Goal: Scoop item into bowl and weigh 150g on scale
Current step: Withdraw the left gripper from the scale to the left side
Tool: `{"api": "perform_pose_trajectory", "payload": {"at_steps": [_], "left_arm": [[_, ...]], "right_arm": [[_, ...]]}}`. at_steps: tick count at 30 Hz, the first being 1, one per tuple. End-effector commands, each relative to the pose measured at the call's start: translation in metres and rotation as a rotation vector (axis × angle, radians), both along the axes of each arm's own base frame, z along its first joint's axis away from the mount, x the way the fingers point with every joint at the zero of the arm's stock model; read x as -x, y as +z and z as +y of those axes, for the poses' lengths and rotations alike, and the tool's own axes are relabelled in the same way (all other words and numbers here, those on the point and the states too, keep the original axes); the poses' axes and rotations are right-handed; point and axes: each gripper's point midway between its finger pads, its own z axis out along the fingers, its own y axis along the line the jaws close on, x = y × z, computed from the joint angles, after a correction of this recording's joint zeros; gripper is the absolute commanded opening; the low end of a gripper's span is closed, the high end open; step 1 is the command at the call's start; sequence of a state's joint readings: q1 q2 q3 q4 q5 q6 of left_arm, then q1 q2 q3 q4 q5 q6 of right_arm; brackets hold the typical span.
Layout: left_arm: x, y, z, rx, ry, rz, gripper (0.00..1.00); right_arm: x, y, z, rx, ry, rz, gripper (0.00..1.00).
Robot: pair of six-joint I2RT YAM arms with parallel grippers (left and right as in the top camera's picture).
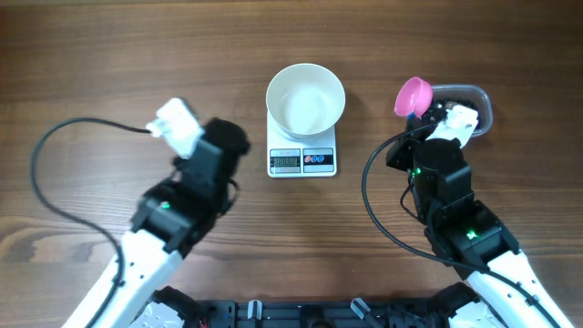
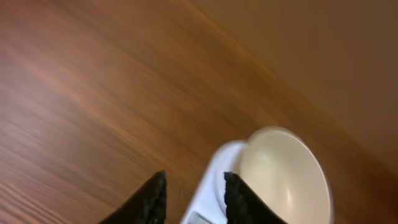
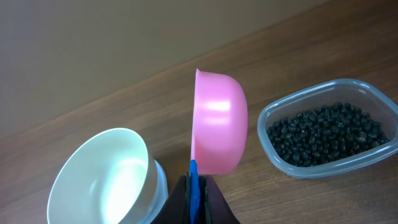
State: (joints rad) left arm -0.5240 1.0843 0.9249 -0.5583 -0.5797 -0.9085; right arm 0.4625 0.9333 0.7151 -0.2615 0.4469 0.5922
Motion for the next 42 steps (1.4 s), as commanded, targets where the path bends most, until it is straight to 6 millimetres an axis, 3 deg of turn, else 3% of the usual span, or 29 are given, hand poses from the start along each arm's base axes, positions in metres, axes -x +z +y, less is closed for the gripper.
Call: {"api": "perform_pose_trajectory", "payload": {"at_steps": [1, 2, 3, 6, 9, 13, 15, 17, 21, 28, 42], "left_arm": [[0.004, 0.008, 0.042, -0.082, 0.088, 0.007, 0.74], [0.007, 0.007, 0.047, -0.087, 0.101, 0.018, 0.96], [0.009, 0.005, 0.05, -0.093, 0.108, 0.03, 1.0], [0.019, -0.009, 0.056, -0.12, 0.11, 0.106, 1.0], [0.021, -0.023, 0.042, -0.082, 0.044, 0.169, 1.0], [0.017, -0.014, 0.039, -0.231, -0.126, 0.181, 1.0], [0.018, -0.006, 0.048, -0.274, -0.126, 0.166, 1.0], [0.023, 0.004, 0.07, -0.332, -0.038, 0.153, 1.0], [0.035, -0.003, 0.086, -0.379, 0.006, 0.218, 1.0], [0.033, -0.007, 0.086, -0.384, 0.004, 0.231, 1.0], [0.033, -0.007, 0.086, -0.384, 0.003, 0.231, 1.0]], "right_arm": [[-0.003, 0.005, -0.004, 0.02, -0.019, -0.014, 0.04], [-0.003, 0.005, -0.004, 0.02, -0.019, -0.014, 0.04], [-0.003, 0.005, -0.004, 0.02, -0.019, -0.014, 0.04], [-0.003, 0.006, -0.004, 0.02, -0.019, -0.015, 0.04], [-0.003, 0.006, -0.004, 0.02, -0.019, -0.015, 0.04], [-0.003, 0.005, -0.004, 0.045, -0.008, -0.013, 0.04], [-0.003, 0.004, -0.004, 0.091, 0.012, -0.006, 0.04], [-0.003, -0.003, -0.004, 0.129, 0.025, 0.021, 0.04], [-0.002, -0.019, -0.002, 0.145, 0.036, 0.079, 0.04], [0.005, -0.034, 0.005, -0.088, -0.032, 0.14, 0.04], [0.005, -0.033, 0.005, -0.335, -0.165, 0.131, 0.04]]}}
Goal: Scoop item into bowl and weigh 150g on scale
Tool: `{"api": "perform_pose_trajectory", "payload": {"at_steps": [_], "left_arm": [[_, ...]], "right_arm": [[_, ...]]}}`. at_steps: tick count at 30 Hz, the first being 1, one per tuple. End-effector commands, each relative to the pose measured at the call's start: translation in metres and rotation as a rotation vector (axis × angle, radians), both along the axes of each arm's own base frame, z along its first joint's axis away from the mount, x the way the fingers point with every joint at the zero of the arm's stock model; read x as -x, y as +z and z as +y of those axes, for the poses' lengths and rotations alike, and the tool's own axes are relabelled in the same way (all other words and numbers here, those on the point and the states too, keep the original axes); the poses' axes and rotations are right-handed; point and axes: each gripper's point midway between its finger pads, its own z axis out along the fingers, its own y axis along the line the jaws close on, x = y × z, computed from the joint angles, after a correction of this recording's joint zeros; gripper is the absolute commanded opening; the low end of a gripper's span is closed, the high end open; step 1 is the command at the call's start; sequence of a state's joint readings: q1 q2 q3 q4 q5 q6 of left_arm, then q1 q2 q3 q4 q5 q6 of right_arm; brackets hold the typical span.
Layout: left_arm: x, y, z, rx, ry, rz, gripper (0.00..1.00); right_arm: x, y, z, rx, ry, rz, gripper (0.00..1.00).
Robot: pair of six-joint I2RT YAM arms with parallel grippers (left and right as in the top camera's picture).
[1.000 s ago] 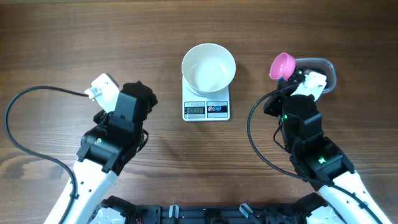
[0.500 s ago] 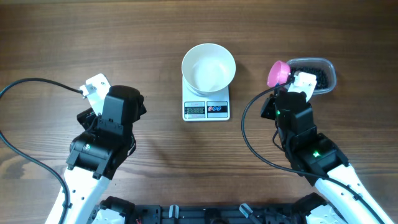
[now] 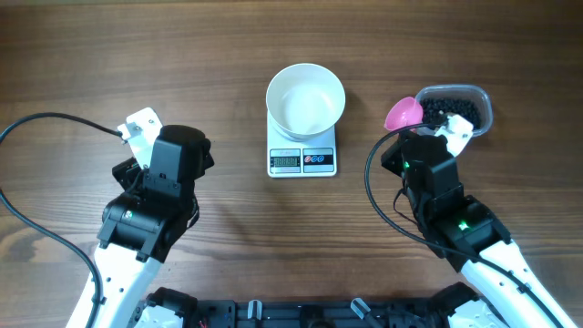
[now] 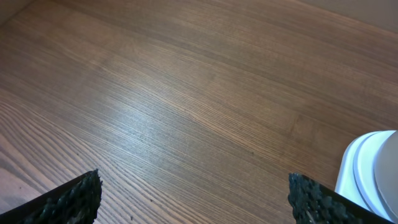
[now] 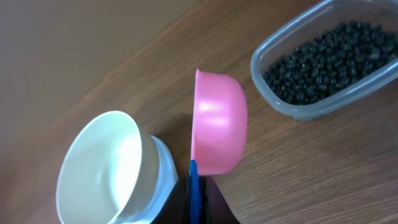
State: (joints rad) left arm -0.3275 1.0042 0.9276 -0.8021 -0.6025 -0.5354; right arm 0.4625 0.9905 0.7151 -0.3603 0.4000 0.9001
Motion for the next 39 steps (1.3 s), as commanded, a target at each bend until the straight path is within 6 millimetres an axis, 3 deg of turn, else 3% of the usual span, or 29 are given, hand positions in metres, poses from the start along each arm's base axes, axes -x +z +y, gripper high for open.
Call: {"api": "perform_pose_trajectory", "payload": {"at_steps": [1, 12, 26, 30, 33, 39], "left_arm": [[-0.002, 0.006, 0.004, -0.022, 0.013, -0.01, 1.0], [-0.002, 0.006, 0.004, -0.022, 0.013, -0.01, 1.0], [-0.007, 0.01, 0.003, -0.007, 0.017, -0.041, 1.0], [-0.025, 0.021, -0.025, 0.076, -0.124, -0.1, 1.0], [-0.03, 0.036, -0.076, 0.113, -0.481, -0.092, 1.0], [-0.012, 0.06, -0.101, 0.15, -0.767, -0.053, 1.0]], "right_arm": [[-0.002, 0.005, 0.0, -0.115, -0.07, -0.01, 0.04], [-0.003, 0.006, 0.001, 0.035, 0.029, -0.013, 0.04], [-0.017, 0.032, 0.01, 0.106, 0.111, -0.131, 0.04], [-0.017, 0.031, 0.01, 0.122, 0.12, -0.129, 0.04], [-0.017, 0.031, 0.01, 0.142, 0.131, -0.127, 0.04], [-0.016, 0.03, 0.01, 0.166, 0.145, -0.124, 0.04]]}}
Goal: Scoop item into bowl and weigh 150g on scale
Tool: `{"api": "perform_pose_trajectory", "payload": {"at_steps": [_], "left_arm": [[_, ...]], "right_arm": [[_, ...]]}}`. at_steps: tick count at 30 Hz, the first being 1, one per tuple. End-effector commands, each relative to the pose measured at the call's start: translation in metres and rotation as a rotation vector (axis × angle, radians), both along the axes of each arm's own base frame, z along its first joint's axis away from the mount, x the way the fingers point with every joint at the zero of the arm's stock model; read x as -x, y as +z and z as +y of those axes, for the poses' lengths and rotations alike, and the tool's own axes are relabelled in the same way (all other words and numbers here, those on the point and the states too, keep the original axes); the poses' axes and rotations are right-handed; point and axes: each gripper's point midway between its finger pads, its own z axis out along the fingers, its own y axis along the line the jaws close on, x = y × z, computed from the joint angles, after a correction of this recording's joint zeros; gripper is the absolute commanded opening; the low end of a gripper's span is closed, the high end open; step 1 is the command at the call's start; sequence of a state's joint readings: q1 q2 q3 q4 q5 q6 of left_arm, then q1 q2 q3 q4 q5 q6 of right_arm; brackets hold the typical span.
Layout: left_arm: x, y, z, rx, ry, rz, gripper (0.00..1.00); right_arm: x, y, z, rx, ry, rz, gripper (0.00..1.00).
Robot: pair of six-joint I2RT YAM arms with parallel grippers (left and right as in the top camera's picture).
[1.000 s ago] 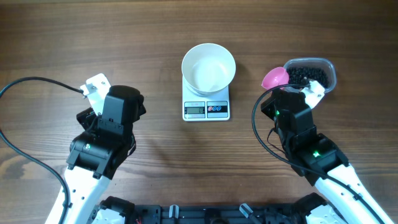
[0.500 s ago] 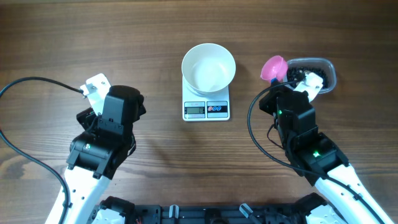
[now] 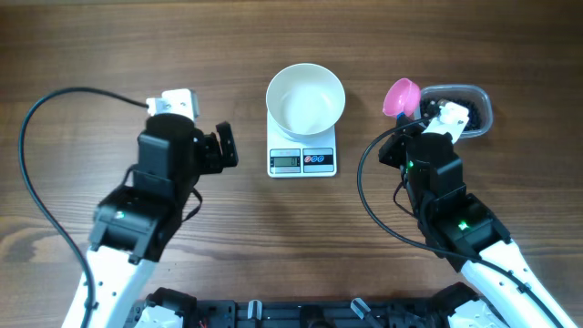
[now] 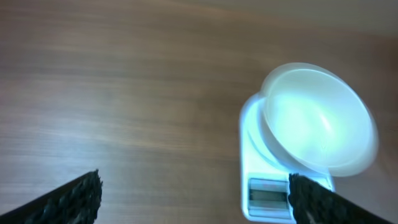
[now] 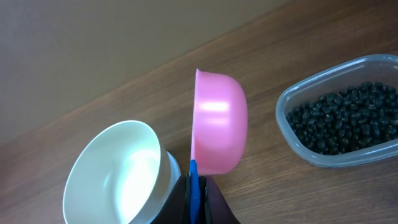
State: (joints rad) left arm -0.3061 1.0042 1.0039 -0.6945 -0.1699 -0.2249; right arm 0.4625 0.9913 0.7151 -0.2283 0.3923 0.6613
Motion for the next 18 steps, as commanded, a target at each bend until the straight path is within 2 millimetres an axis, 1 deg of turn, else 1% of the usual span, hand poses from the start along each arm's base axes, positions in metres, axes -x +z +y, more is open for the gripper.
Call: {"api": "perform_pose_trajectory", "payload": {"at_steps": [1, 4, 6, 7, 10, 12, 14, 16, 18], "left_arm": [[0.013, 0.036, -0.029, 0.05, -0.308, -0.029, 1.0], [0.029, 0.057, -0.03, 0.074, -0.453, -0.034, 1.0], [0.041, 0.065, -0.029, 0.06, -0.541, -0.041, 1.0], [0.045, 0.067, -0.026, 0.046, -0.558, -0.037, 1.0], [0.052, 0.064, -0.015, 0.029, -0.535, -0.004, 1.0], [0.05, 0.062, -0.011, 0.018, -0.516, 0.003, 1.0], [0.049, 0.06, -0.007, 0.003, -0.498, 0.012, 1.0], [0.051, 0.056, -0.008, 0.027, -0.485, 0.038, 1.0], [0.048, 0.058, -0.008, 0.026, -0.489, 0.027, 1.0]], "right_arm": [[-0.002, 0.005, 0.001, 0.021, 0.019, -0.009, 0.04], [-0.002, 0.006, 0.001, 0.019, 0.018, -0.012, 0.04], [-0.002, 0.005, 0.002, 0.016, 0.023, -0.011, 0.04], [-0.002, 0.005, 0.004, 0.011, 0.035, -0.008, 0.04], [0.0, 0.003, 0.013, -0.011, 0.083, 0.005, 0.04], [0.001, 0.002, 0.017, -0.021, 0.105, 0.01, 0.04], [0.001, 0.002, 0.017, -0.018, 0.105, 0.01, 0.04], [0.001, 0.003, 0.017, 0.024, 0.127, 0.005, 0.04], [0.002, 0.004, 0.017, 0.058, 0.144, 0.001, 0.04]]}}
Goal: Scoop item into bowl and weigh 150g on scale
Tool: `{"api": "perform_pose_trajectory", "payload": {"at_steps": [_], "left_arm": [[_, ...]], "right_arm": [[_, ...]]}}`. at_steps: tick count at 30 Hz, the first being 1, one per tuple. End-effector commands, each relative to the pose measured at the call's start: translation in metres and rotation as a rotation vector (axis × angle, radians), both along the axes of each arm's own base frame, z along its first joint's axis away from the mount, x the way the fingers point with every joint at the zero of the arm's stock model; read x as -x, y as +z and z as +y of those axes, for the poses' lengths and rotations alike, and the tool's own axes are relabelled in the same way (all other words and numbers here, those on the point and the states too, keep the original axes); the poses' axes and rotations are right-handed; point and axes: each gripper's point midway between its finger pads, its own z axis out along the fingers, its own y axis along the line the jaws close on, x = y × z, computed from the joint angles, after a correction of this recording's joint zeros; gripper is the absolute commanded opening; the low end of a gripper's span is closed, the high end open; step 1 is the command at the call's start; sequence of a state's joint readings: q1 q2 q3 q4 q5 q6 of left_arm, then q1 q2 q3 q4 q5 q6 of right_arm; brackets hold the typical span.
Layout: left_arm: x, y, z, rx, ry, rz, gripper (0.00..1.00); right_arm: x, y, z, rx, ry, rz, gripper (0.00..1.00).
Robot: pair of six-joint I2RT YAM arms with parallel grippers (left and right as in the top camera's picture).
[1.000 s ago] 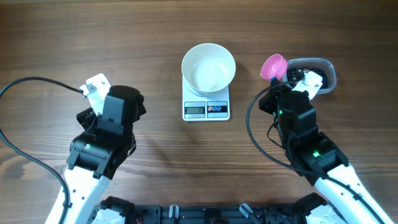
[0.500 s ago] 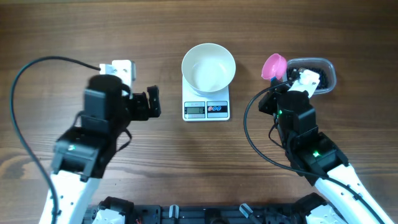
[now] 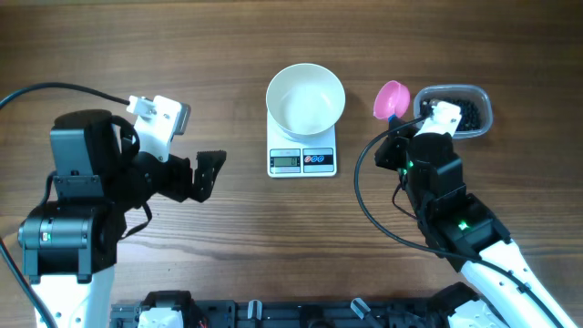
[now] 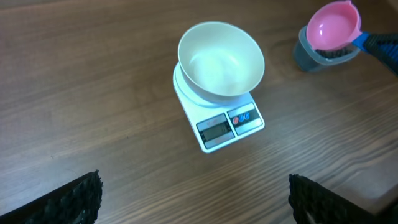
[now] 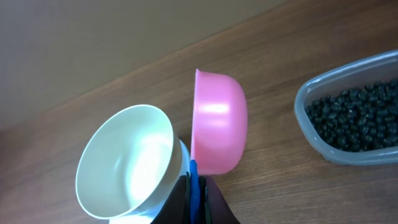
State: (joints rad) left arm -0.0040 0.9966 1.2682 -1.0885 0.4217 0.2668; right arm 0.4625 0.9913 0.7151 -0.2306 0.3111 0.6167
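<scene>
A white bowl [image 3: 305, 98] stands empty on the white scale [image 3: 302, 161] at the table's far middle. My right gripper [image 5: 196, 186] is shut on the blue handle of a pink scoop [image 5: 217, 121]. The scoop hangs tipped on its side between the bowl and a clear tub of black beans [image 3: 463, 107]. In the left wrist view the pink scoop [image 4: 336, 26] looks empty. My left gripper [image 4: 196, 198] is wide open, raised well above the wood to the left of the scale and holding nothing.
Black cables loop from both arms over the wood. The scale's display [image 3: 285, 161] and buttons face the near edge. The bean tub [image 5: 357, 115] sits at the far right, close to the scoop.
My left arm has drawn back to the left and higher, so its view now takes in the whole scale, bowl and scoop. The right gripper has carried the scoop slightly left, toward the bowl.
First my left gripper's fingers stood close together beside the scale while the right held the scoop by the bean tub. Then the left was wide open farther left. It came back near the scale, and now sits high and left; the scoop stays between tub and bowl.
</scene>
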Motion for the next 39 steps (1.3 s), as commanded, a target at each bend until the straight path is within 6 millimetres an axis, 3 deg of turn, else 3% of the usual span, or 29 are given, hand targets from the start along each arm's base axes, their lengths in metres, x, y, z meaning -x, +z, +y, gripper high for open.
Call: {"api": "perform_pose_trajectory", "payload": {"at_steps": [1, 6, 11, 22, 36, 39], "left_arm": [[-0.003, 0.008, -0.003, -0.009, -0.045, -0.041, 1.0], [0.012, -0.005, -0.003, -0.145, -0.203, -0.055, 1.0], [0.014, -0.005, -0.004, -0.184, -0.261, -0.082, 1.0], [0.015, -0.004, -0.005, -0.177, -0.262, -0.082, 1.0], [0.014, -0.004, -0.005, -0.177, -0.262, -0.084, 1.0], [0.014, -0.003, -0.005, -0.177, -0.262, -0.085, 1.0]], "right_arm": [[0.001, 0.008, 0.003, 0.071, 0.064, -0.022, 0.04], [0.008, 0.019, -0.001, 0.123, 0.095, -0.059, 0.04], [0.016, 0.024, -0.006, 0.145, 0.102, -0.066, 0.04], [0.028, 0.01, -0.011, 0.173, 0.107, 0.002, 0.04], [0.03, 0.006, -0.013, 0.227, 0.134, 0.017, 0.04], [0.038, 0.008, -0.017, 0.245, 0.138, 0.049, 0.04]]}}
